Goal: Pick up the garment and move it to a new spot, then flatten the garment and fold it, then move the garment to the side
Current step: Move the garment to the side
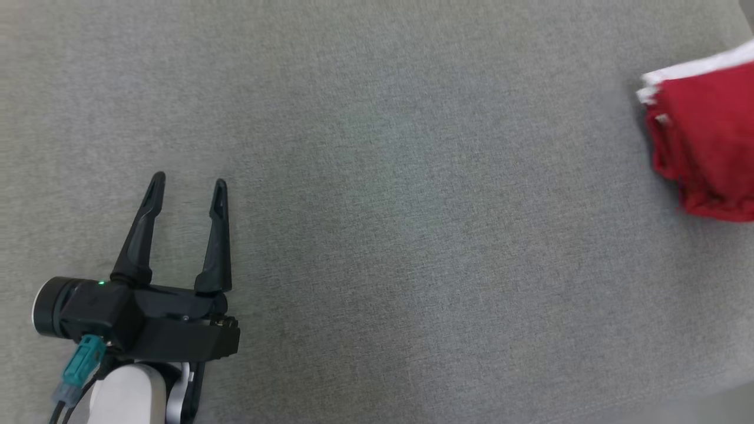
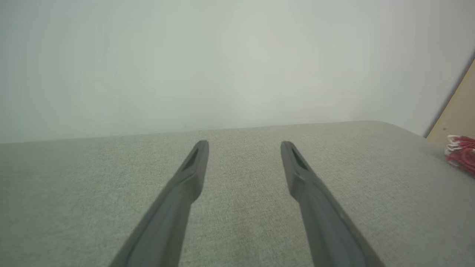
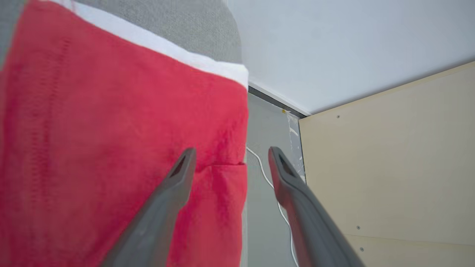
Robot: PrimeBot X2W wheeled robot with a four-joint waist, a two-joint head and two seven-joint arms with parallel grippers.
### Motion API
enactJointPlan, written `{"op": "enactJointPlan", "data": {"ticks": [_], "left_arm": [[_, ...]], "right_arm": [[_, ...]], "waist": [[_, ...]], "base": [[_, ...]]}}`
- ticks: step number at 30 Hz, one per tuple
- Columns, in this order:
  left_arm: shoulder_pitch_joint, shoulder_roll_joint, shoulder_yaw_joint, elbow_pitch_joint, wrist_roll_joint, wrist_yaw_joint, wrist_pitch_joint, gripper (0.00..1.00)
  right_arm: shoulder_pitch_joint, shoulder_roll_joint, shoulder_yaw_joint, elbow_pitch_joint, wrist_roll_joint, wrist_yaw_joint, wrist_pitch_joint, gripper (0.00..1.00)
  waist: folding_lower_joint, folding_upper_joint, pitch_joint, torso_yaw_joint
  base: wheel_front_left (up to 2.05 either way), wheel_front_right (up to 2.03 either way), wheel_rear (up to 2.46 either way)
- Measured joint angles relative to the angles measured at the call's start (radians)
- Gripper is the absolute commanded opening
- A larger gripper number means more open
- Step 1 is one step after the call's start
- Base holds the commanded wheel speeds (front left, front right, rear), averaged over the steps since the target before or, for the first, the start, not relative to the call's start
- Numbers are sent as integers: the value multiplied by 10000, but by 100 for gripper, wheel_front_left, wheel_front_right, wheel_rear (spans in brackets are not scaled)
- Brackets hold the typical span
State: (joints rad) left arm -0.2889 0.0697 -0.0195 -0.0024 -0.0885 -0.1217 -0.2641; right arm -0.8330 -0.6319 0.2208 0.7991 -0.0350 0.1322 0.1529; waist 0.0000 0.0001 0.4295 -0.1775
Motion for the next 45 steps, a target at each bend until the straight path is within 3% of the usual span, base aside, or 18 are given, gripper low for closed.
{"op": "enactJointPlan", "data": {"ticks": [6, 13, 20, 24, 30, 45], "left_arm": [[345, -104, 178, 190, -182, 228, 0, 100], [1159, -161, 623, 510, -408, 495, 0, 100], [2304, -176, 894, 621, -779, 913, 0, 100], [2927, -184, 763, 656, -892, 1147, 0, 100], [3387, -192, 598, 717, -941, 1383, 0, 100], [3706, -192, 495, 1218, -984, 1383, 0, 100]], "right_arm": [[781, 855, -1047, -631, -21, 0, -1103, 100], [2698, 2602, -2629, -1931, 928, -2, -2817, 100], [4860, 4253, -2803, -3870, 1411, -2, -3392, 100], [5737, 4882, -2539, -4604, 1448, -2, -3540, 100], [6689, 5363, -2418, -5007, 1438, -2, -3645, 100], [7435, 5649, -1912, -4790, 1308, -2, -3699, 100]], "waist": [[-1, 0, -567, 203], [-2, -1, -1573, 515], [-3, -2, -2772, 881], [-4, -3, -3429, 1028], [-4, -3, -4166, 1161], [-1, -2, -4710, 1120]], "base": [[0, 0, 0], [0, 0, 0], [0, 0, 0], [0, 0, 0], [0, 0, 0], [0, 0, 0]]}}
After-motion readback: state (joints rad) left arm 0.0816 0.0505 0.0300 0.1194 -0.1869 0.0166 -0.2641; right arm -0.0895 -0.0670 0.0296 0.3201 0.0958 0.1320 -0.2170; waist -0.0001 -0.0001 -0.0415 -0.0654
